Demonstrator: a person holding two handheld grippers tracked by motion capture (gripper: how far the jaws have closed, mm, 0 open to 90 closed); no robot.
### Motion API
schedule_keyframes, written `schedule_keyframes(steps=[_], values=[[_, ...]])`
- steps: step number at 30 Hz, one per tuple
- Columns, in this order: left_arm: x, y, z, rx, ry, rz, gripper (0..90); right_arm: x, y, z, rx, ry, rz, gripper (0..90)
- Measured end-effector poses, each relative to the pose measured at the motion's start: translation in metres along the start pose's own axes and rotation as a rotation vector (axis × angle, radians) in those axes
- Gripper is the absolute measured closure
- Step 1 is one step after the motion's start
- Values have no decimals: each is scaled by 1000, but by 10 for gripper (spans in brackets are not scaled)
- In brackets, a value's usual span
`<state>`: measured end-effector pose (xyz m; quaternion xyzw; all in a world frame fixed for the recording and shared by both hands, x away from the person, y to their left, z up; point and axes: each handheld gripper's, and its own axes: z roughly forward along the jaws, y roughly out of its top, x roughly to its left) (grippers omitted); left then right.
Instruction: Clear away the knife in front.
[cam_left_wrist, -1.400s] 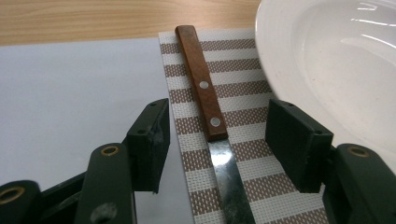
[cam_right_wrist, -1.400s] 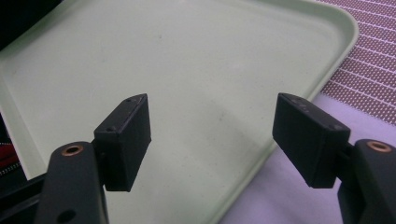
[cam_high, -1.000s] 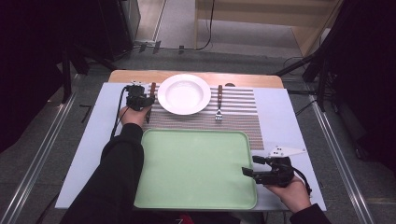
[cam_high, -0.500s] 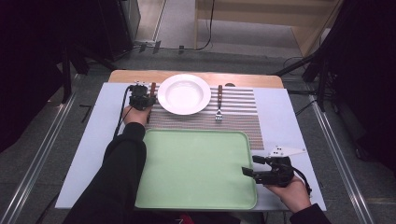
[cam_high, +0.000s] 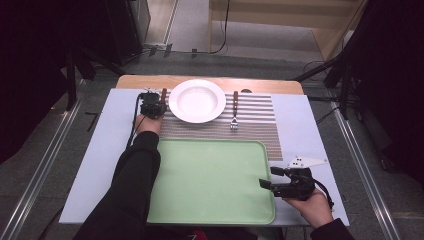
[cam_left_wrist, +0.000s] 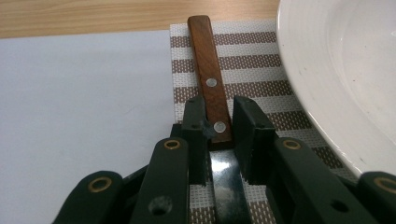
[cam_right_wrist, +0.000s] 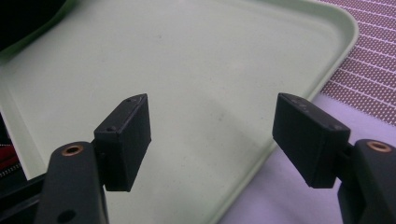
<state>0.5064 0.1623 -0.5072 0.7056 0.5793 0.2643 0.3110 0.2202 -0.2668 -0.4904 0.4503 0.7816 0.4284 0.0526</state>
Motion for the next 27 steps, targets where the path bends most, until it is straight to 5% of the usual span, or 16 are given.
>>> schedule_keyframes(steps=[7,16,27], values=[[-3,0,0,0,28,-31,763,-1,-1,0,11,-9,5,268],[0,0,-1,-2,10,-57,764,-1,-1,-1,5,-5,4,268],[11,6,-10,-6,-53,-95,764,-2,-1,-1,2,-6,6,268]])
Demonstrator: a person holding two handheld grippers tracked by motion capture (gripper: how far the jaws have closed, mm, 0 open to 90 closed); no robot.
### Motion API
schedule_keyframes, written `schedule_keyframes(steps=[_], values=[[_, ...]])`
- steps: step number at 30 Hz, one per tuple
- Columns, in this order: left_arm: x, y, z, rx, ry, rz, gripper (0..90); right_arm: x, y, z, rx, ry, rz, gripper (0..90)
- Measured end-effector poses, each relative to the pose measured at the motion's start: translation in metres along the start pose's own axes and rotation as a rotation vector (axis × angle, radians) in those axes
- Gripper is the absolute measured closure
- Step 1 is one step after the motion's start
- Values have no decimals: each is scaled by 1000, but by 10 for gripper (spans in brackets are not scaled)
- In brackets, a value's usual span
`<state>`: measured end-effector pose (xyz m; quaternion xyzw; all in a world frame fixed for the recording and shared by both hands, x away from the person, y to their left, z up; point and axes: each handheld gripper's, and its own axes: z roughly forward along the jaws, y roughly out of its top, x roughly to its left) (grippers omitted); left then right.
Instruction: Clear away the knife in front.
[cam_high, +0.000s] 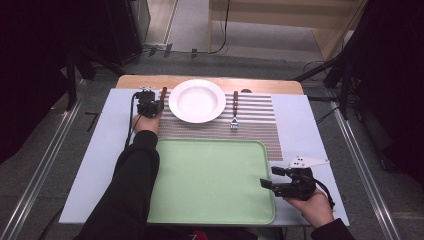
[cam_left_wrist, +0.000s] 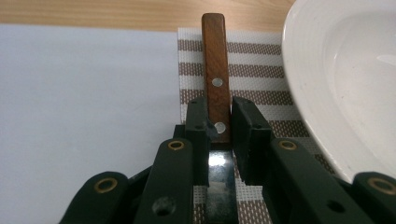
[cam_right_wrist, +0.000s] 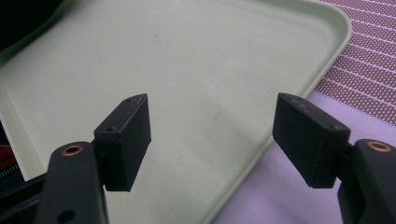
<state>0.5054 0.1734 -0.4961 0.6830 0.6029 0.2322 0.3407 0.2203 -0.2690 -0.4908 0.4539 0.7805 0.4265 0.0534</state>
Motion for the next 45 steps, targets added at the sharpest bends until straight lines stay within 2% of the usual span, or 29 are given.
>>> schedule_keyframes(steps=[8,17,18,20,23,27,33,40,45], values=[[5,10,-18,-32,-44,-9,764,0,0,0,-1,4,-2,268],[7,18,-37,-26,-123,1,764,0,1,1,-4,5,0,268],[8,18,-39,-23,-139,9,764,0,0,1,-4,5,-1,268],[7,19,-44,-34,-201,19,764,1,0,1,-2,4,-1,268],[4,22,-50,-27,-261,26,764,1,0,0,0,5,-2,268],[-3,27,-60,-20,-293,74,764,1,0,0,-2,4,1,268],[-12,31,-75,-15,-348,116,764,0,0,0,-8,7,6,268],[-19,29,-88,1,-391,170,764,0,0,-1,-11,12,8,268],[-24,25,-97,6,-427,190,764,0,2,-2,-38,34,23,266]])
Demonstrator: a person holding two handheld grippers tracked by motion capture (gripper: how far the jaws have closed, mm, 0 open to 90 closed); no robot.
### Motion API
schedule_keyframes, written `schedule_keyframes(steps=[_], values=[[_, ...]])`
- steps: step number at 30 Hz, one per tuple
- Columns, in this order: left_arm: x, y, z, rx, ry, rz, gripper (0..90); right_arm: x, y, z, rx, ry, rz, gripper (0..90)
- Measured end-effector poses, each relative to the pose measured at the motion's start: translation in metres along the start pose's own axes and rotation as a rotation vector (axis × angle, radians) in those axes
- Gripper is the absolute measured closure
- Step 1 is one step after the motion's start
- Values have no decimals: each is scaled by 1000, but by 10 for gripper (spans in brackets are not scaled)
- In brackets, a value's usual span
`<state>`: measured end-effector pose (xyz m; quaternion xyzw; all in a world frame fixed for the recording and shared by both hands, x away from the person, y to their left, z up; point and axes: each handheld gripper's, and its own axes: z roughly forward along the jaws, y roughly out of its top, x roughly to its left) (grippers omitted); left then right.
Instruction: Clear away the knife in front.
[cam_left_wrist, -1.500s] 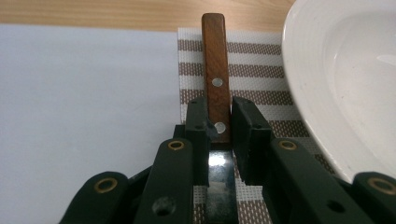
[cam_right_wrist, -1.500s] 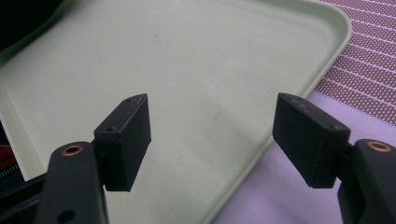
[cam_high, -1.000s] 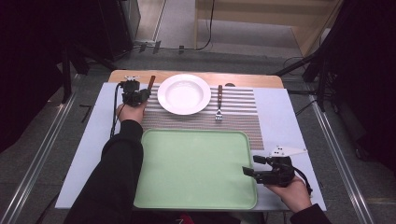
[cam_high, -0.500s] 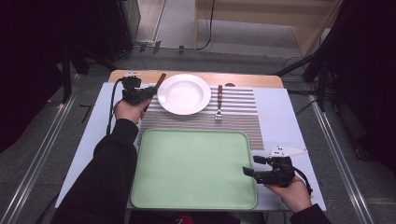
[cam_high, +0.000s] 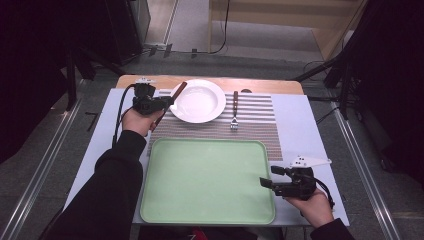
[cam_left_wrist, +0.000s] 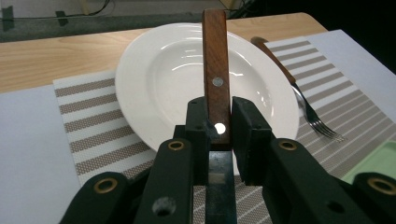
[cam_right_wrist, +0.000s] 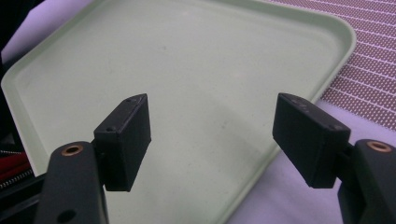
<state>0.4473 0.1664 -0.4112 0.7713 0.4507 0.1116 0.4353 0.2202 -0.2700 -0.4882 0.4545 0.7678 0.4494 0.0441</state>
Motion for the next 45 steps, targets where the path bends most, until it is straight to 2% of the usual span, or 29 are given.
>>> schedule_keyframes(steps=[2,6,11,17,22,32,37,41,45], values=[[-3,-2,-3,-6,-23,-3,764,-1,0,0,1,2,2,266],[-9,-5,-8,9,-40,22,764,0,0,1,4,1,-1,266],[-17,-9,-14,-4,-85,26,764,0,0,1,4,1,-1,266],[-26,-17,-23,-19,-115,38,764,-1,0,1,1,-2,2,266],[-33,-26,-29,-32,-143,41,764,0,0,1,-9,2,-16,267],[-42,-41,-26,-16,-182,67,764,0,0,1,3,-2,-8,267],[-49,-50,-23,4,-191,74,764,1,0,0,2,1,-10,267],[-57,-56,-24,22,-200,99,764,1,0,-1,2,0,-5,267],[-62,-63,-27,24,-219,105,764,1,0,-1,1,1,-12,267]])
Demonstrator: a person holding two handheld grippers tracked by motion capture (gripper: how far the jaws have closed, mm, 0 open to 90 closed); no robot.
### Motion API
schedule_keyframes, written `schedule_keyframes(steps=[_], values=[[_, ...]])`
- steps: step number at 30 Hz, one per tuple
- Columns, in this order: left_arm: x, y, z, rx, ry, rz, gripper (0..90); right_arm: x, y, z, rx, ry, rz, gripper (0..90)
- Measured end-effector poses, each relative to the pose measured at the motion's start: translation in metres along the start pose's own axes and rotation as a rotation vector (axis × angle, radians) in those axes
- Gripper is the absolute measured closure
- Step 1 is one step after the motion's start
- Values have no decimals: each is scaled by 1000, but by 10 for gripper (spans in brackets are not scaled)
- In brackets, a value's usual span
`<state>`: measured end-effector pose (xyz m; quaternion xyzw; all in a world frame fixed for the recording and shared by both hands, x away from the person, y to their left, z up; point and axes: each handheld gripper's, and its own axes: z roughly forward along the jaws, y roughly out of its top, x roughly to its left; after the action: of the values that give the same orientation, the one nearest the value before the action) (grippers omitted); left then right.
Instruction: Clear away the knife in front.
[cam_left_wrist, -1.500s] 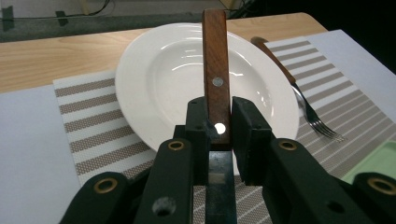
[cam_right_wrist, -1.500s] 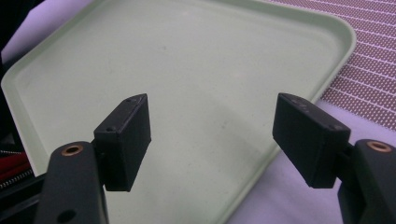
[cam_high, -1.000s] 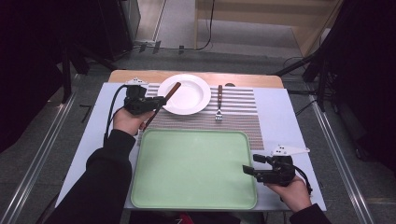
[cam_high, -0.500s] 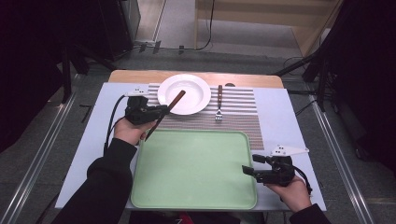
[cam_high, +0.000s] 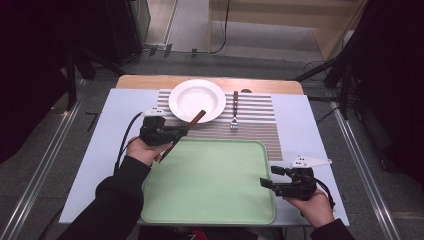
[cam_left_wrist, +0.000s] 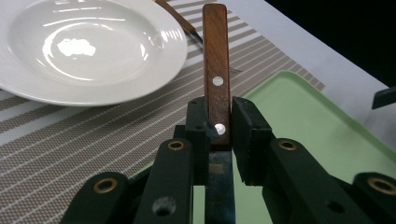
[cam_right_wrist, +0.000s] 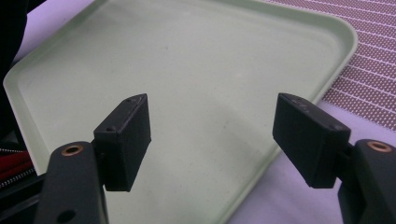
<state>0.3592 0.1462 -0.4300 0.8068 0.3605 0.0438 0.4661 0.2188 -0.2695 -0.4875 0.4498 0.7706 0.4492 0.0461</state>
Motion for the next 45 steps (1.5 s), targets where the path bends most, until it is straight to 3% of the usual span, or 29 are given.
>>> schedule_keyframes(steps=[10,25,30,33,45], values=[[-10,-19,-4,27,-38,-9,763,1,0,0,1,-7,-5,267],[-26,-52,-4,120,-71,29,763,1,0,0,5,-9,-5,267],[-30,-63,-1,159,-70,63,763,1,0,0,8,-10,-3,267],[-30,-68,5,195,-78,67,763,1,0,0,8,-10,-1,267],[-25,-76,20,247,-61,55,762,1,0,1,16,-8,-7,267]])
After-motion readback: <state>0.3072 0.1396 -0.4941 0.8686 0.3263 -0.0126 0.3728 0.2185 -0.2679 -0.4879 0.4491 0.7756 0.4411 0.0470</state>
